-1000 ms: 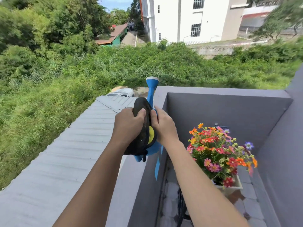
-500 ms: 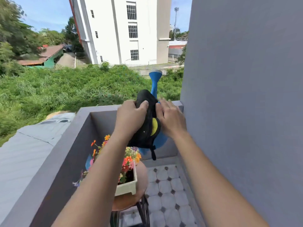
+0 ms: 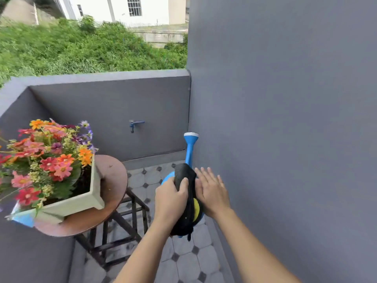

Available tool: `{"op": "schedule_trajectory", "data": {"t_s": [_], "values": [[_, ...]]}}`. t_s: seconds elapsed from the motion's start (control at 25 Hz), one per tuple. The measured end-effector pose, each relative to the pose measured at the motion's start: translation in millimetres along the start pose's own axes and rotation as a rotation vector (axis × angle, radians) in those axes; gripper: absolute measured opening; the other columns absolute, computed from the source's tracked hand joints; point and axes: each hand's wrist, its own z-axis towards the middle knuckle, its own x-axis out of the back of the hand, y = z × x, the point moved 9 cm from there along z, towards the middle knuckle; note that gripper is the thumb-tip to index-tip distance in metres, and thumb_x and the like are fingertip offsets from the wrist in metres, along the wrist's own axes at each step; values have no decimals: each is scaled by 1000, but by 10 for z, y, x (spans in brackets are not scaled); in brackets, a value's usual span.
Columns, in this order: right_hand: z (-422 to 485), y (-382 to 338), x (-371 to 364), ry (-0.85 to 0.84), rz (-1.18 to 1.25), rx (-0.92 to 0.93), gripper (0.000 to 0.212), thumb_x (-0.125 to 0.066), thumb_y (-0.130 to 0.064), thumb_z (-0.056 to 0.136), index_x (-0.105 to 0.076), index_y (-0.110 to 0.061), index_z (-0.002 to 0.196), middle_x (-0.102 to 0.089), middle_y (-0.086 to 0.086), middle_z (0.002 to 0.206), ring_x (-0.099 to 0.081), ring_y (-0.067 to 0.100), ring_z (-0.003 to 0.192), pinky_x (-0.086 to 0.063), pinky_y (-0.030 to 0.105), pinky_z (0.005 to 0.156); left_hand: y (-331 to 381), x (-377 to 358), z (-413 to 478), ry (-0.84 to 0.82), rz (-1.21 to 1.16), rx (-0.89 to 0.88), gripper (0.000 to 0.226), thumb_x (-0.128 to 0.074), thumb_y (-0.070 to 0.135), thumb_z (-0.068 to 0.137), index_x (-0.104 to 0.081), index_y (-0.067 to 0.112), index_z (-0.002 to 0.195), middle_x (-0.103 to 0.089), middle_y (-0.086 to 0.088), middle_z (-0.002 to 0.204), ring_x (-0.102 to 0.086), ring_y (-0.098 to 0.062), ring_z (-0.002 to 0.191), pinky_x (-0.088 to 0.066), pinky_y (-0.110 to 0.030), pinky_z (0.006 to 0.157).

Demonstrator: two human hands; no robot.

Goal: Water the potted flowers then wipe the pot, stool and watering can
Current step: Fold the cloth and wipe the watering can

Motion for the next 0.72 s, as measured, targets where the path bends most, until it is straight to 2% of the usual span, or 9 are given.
{"op": "schedule_trajectory", "data": {"t_s": [0.08, 0.2, 0.28, 0.4, 0.48, 0.56, 0.72], "values": [[-18, 414, -723, -70, 36, -30, 84, 9, -53, 76, -24, -26, 148, -27, -5, 156, -14, 14, 147, -8, 36, 118, -631, -519, -22, -33, -27, 55, 27, -52, 29, 92, -56, 10, 72, -55, 3, 62, -51, -22, 67, -24, -25, 56], [-96, 967, -1870, -183, 149, -83, 59, -11, -42, 94, -24, -21, 148, -31, -2, 155, -22, 15, 145, -19, 32, 116, -1612, -1256, -103, -101, -65, 116, 26, -53, 30, 92, -53, 16, 69, -57, 4, 61, -53, -16, 63, -34, -21, 55], [-115, 1295, -2586, -232, 158, -97, 51, -19, -35, 99, -21, -22, 149, -28, -4, 156, -25, 13, 143, -24, 31, 115, -2259, -1696, -127, -132, -77, 169, 24, -53, 33, 91, -57, 17, 74, -60, 2, 63, -56, -17, 65, -36, -19, 55], [15, 1771, -3653, -279, 101, -84, 51, -18, -36, 100, -19, -23, 149, -28, -5, 156, -25, 11, 143, -22, 30, 116, -3253, -2370, -12, -128, -67, 233, 21, -53, 32, 91, -63, 14, 85, -64, 0, 70, -58, -21, 73, -35, -22, 58], [105, 2050, -4304, -337, 79, -87, 50, -17, -35, 101, -17, -24, 150, -26, -4, 157, -22, 11, 144, -18, 30, 118, -3846, -2819, 67, -146, -77, 275, 24, -52, 33, 91, -63, 13, 86, -66, -2, 74, -61, -23, 77, -42, -27, 64], [205, 2308, -4790, -382, 71, -91, 50, -15, -34, 101, -15, -24, 150, -24, -4, 158, -18, 12, 145, -16, 33, 119, -4302, -3201, 137, -159, -80, 295, 26, -52, 35, 90, -64, 12, 88, -68, -5, 78, -63, -25, 80, -48, -36, 72], [377, 2755, -5594, -435, 62, -81, 50, -14, -32, 101, -10, -27, 150, -17, -8, 159, -10, 11, 147, -14, 39, 119, -5039, -3811, 293, -146, -46, 287, 28, -52, 34, 90, -65, 10, 95, -70, -8, 86, -63, -27, 87, -48, -35, 76]]}}
